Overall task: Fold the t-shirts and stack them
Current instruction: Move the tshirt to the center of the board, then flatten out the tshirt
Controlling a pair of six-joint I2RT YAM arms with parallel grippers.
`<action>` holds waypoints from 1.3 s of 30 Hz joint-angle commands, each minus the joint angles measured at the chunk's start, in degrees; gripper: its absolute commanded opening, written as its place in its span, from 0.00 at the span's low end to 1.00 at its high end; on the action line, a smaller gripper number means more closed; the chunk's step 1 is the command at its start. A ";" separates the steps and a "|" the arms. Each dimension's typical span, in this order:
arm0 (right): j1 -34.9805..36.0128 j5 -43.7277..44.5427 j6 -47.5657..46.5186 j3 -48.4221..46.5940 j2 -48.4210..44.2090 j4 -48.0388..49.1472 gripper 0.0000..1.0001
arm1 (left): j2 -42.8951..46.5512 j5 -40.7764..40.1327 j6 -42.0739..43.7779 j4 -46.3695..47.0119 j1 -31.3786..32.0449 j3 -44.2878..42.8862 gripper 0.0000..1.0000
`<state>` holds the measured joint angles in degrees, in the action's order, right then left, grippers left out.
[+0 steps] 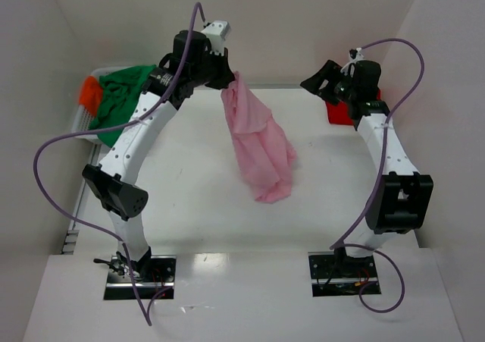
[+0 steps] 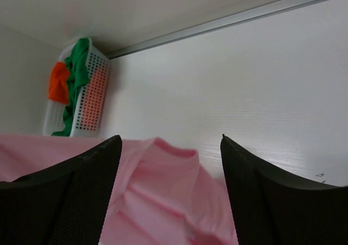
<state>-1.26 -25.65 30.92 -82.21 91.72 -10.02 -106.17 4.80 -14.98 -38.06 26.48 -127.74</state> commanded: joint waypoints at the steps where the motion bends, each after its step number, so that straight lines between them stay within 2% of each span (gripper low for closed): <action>1: 0.29 0.16 -1.56 1.79 -5.40 1.77 0.98 | 2.90 0.30 -1.19 3.87 0.06 2.14 0.00; 2: 0.29 0.16 -1.56 3.80 -6.02 1.76 1.00 | 2.90 0.30 -0.32 3.87 0.06 3.19 0.07; 4: 0.29 0.16 -3.05 5.91 -7.60 1.24 1.00 | 2.38 0.30 0.31 2.39 0.06 4.77 0.12; 5: 0.29 0.16 -3.06 8.19 -7.61 0.62 1.00 | 2.37 0.30 0.31 1.77 0.06 7.48 0.19; 8: 0.29 0.16 -5.51 12.95 -8.93 -2.28 1.00 | 4.83 -0.23 -0.31 2.46 -0.46 16.72 0.21; 9: 0.29 0.16 -5.52 13.57 -8.93 -2.28 1.00 | 5.70 1.16 -1.18 2.47 -0.46 17.87 0.17; 10: 0.29 -1.23 -6.04 14.79 -9.54 -2.28 1.00 | 6.23 1.70 -1.80 3.25 -0.99 19.18 0.09; 12: 0.29 -5.80 -5.26 15.59 -9.54 -0.45 1.00 | 6.24 5.29 -3.47 4.57 -0.99 19.20 0.06; 15: 2.48 -10.12 -4.11 17.09 -9.54 2.45 1.00 | 5.02 5.31 -5.14 5.28 -0.99 17.88 0.00; 19: 11.77 -7.15 -6.65 17.62 -10.69 6.84 1.00 | 2.81 10.12 -5.67 5.81 -0.99 13.15 0.00; 23: 17.51 -4.94 -8.86 16.48 -8.68 10.71 1.00 | 2.29 12.86 -5.67 4.59 -0.99 9.11 0.00; 28: 19.71 -4.94 -11.58 14.10 -4.72 12.21 1.00 | 2.28 13.56 -5.14 3.96 -0.99 7.16 0.00; 32: 19.71 -4.94 -9.13 13.57 -3.30 15.46 1.00 | 2.28 13.57 -5.14 3.96 -0.99 7.16 0.00; 34: 19.71 -4.15 -9.12 13.57 -2.70 16.26 0.93 | 2.81 13.57 -5.14 3.96 -0.99 7.16 0.00; 35: 19.71 -4.15 -8.42 13.57 -2.69 17.48 0.77 | 2.81 14.09 -5.14 3.96 -0.99 7.16 0.00; 37: 19.71 -3.44 -7.89 13.57 -2.07 17.49 0.59 | 3.33 14.10 -4.62 3.96 -0.99 7.16 0.00; 38: 19.71 -3.44 -7.89 11.31 -0.60 17.49 0.38 | 3.34 14.10 -4.62 3.96 -0.99 7.16 0.00; 39: 19.71 -3.44 -7.28 10.42 0.03 16.62 0.24 | 3.34 14.10 -4.62 3.96 -0.99 7.16 0.00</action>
<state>17.87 -30.30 22.52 -66.22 89.54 2.17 -103.90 17.10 -19.73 -35.79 25.58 -118.50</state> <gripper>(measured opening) 0.463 0.009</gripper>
